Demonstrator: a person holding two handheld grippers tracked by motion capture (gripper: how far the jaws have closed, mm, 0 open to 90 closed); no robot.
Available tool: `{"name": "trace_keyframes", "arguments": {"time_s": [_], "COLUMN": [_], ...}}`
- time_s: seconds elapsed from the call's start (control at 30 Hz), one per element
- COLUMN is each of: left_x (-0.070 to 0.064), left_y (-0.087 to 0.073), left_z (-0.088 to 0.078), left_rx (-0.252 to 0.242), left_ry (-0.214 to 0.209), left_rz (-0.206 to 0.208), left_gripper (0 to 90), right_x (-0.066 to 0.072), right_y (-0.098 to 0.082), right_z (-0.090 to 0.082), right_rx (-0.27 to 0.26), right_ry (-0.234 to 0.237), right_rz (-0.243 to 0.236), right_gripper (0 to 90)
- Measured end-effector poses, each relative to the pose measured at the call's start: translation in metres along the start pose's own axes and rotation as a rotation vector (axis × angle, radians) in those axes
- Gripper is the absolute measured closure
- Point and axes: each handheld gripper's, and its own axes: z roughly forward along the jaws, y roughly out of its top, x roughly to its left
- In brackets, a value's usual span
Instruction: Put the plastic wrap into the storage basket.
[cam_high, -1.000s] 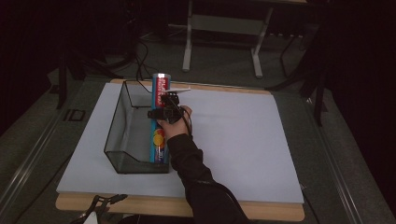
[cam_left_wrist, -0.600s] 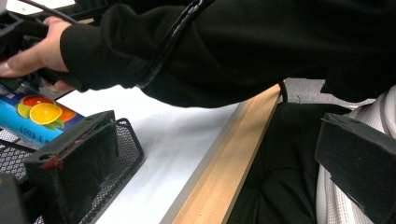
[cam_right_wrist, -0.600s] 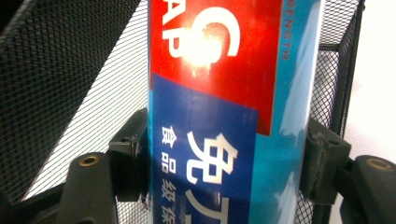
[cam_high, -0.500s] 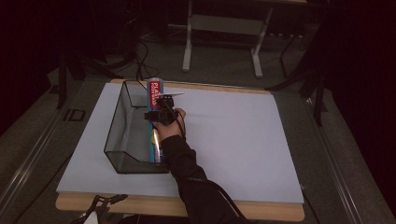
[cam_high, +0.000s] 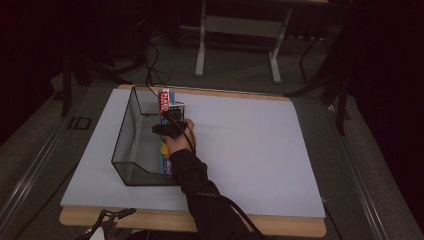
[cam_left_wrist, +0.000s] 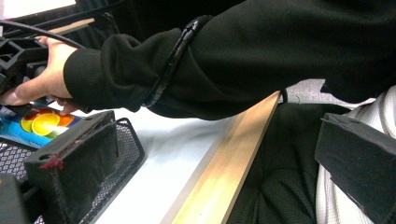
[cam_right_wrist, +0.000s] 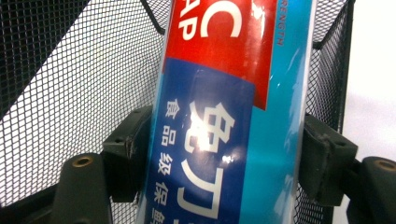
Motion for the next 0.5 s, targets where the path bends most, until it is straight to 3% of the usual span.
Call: {"name": "trace_keyframes", "arguments": {"time_s": [0.17, 0.33, 0.5], "left_x": [0.000, -0.001, 0.000], "left_y": [0.000, -0.001, -0.001], "left_z": [0.000, 0.001, 0.000], "left_rx": [0.001, 0.017, 0.008], "left_ry": [0.000, -0.005, -0.001], "left_rz": [-0.005, 0.002, -0.005], "left_gripper": [0.3, 0.3, 0.3], "right_x": [-0.002, -0.001, -0.008], "right_y": [-0.001, -0.002, -0.003], "right_z": [-0.003, -0.007, -0.014], "right_rx": [-0.003, -0.007, -0.019], "right_ry": [-0.004, -0.038, 0.014], "right_rz": [-0.020, -0.080, -0.092], "right_gripper": [26.4, 24.1, 19.6]}}
